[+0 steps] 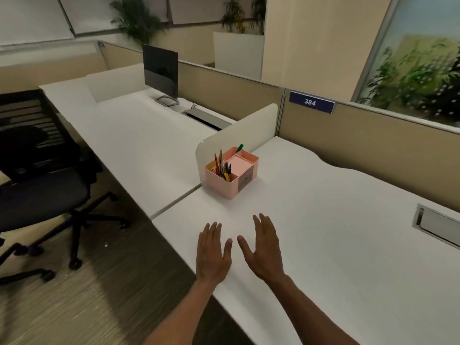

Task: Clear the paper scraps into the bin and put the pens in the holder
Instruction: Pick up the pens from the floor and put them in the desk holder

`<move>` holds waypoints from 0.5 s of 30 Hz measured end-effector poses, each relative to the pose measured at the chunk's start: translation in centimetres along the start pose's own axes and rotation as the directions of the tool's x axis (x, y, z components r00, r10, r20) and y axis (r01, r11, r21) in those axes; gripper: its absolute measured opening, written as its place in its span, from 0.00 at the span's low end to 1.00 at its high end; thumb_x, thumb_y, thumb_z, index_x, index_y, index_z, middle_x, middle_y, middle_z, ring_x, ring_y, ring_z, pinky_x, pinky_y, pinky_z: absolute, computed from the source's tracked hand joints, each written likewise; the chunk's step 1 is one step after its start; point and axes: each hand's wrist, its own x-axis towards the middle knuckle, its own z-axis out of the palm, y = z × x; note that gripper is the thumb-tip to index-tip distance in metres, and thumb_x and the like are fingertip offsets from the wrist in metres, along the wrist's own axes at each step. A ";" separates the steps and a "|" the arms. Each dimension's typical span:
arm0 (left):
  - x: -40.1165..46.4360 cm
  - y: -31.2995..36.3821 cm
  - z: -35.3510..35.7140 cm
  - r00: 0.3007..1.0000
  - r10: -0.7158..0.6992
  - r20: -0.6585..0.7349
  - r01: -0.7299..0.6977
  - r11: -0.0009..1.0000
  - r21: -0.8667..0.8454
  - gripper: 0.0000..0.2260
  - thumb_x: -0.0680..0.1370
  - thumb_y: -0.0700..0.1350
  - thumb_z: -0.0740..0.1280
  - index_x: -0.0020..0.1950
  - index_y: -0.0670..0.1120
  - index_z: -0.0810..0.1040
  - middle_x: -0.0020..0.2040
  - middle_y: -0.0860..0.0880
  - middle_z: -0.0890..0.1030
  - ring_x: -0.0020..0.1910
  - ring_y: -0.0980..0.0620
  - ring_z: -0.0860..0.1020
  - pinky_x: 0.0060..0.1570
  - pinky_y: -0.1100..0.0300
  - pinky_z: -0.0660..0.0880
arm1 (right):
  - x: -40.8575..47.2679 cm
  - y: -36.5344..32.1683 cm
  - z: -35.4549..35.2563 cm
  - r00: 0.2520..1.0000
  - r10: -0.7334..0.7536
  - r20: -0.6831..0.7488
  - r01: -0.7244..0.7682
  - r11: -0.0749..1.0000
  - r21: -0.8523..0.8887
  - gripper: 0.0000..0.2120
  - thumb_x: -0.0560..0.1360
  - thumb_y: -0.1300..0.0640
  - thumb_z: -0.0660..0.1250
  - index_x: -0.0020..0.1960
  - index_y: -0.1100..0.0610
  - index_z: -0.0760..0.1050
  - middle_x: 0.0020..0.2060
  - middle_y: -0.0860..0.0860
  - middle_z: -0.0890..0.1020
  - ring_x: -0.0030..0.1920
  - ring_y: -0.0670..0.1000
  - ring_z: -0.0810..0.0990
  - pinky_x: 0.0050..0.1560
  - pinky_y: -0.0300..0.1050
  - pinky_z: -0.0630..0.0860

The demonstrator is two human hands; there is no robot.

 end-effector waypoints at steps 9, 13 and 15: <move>-6.6 1.9 -9.9 0.971 0.192 -0.144 -0.188 0.981 0.043 0.33 0.81 0.67 0.45 0.82 0.50 0.56 0.83 0.50 0.54 0.83 0.50 0.47 0.81 0.47 0.46 | -9.0 -5.1 -4.8 0.999 -0.021 -0.036 0.011 0.965 -0.264 0.43 0.78 0.28 0.51 0.83 0.49 0.42 0.83 0.50 0.43 0.82 0.54 0.40 0.81 0.58 0.45; -12.6 0.3 -14.9 0.950 0.281 -0.134 -0.278 0.960 0.044 0.32 0.82 0.65 0.47 0.83 0.49 0.53 0.83 0.49 0.53 0.83 0.50 0.46 0.81 0.45 0.48 | -15.1 -8.6 -5.9 0.997 0.016 -0.071 -0.035 0.958 -0.286 0.43 0.78 0.29 0.52 0.83 0.49 0.41 0.83 0.51 0.42 0.82 0.55 0.39 0.81 0.60 0.46; -15.9 -0.7 -16.9 0.938 0.321 -0.132 -0.318 0.947 0.038 0.31 0.83 0.62 0.53 0.83 0.49 0.53 0.83 0.49 0.54 0.83 0.50 0.46 0.81 0.44 0.49 | -18.8 -9.9 -6.0 0.996 0.010 -0.091 -0.037 0.956 -0.291 0.43 0.78 0.29 0.53 0.83 0.50 0.41 0.83 0.52 0.43 0.82 0.55 0.39 0.81 0.60 0.46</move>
